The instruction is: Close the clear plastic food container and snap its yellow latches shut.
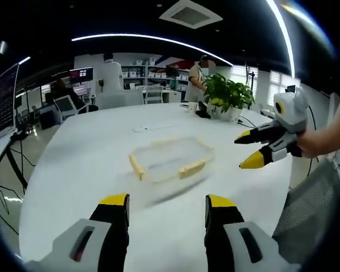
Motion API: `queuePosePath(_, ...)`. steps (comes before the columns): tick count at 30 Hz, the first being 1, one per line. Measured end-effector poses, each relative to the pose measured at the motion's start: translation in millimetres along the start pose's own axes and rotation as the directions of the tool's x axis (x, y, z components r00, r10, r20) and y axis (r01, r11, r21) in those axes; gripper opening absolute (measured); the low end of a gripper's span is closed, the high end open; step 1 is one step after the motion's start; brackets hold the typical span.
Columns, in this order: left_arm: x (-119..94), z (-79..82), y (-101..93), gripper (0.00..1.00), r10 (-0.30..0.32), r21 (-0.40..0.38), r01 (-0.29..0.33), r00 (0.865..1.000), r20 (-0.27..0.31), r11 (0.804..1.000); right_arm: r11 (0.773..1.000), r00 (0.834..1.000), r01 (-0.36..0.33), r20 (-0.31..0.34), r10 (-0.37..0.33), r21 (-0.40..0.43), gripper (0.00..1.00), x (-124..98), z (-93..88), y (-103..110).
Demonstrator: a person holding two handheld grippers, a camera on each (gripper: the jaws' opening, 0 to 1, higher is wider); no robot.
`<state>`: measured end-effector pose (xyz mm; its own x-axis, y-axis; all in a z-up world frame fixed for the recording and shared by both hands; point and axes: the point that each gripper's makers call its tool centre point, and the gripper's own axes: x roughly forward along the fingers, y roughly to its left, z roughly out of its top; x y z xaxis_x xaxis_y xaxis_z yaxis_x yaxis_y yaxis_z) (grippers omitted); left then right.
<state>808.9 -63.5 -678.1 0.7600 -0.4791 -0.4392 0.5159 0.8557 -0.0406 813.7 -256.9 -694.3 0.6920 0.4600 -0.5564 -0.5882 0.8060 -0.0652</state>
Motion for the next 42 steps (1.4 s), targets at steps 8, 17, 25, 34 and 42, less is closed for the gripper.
queuePosePath(8, -32.0, 0.4, -7.1, 0.48, 0.031, -0.022, -0.030, 0.999, 0.030, 0.999, 0.999, 1.000, 0.021, 0.007, -0.022, 0.049, 0.52, -36.1, -12.1, 10.4)
queuePosePath(17, -55.4, -0.8, -16.1, 0.48, 0.045, -0.038, -0.043, 0.998, 0.049, 0.998, 0.993, 0.998, 0.058, 0.012, -0.060, 0.103, 0.52, -65.9, -20.8, 12.3)
queuePosePath(25, -68.9, -0.7, -29.2, 0.48, 0.039, -0.047, -0.037, 0.997, 0.059, 0.998, 0.989, 0.997, 0.075, 0.026, -0.079, 0.131, 0.51, -84.6, -22.0, 18.2)
queuePosePath(34, -78.8, 6.1, -31.5, 0.46, 0.049, -0.075, -0.043, 0.995, 0.087, 0.996, 0.987, 0.996, 0.073, 0.031, -0.079, 0.144, 0.50, -93.5, -27.2, 30.5)
queuePosePath(42, -80.1, 1.6, -31.6, 0.44, 0.054, -0.054, -0.049, 0.994, 0.093, 0.997, 0.987, 0.997, 0.064, 0.036, -0.070, 0.145, 0.50, -92.5, -32.8, 36.4)
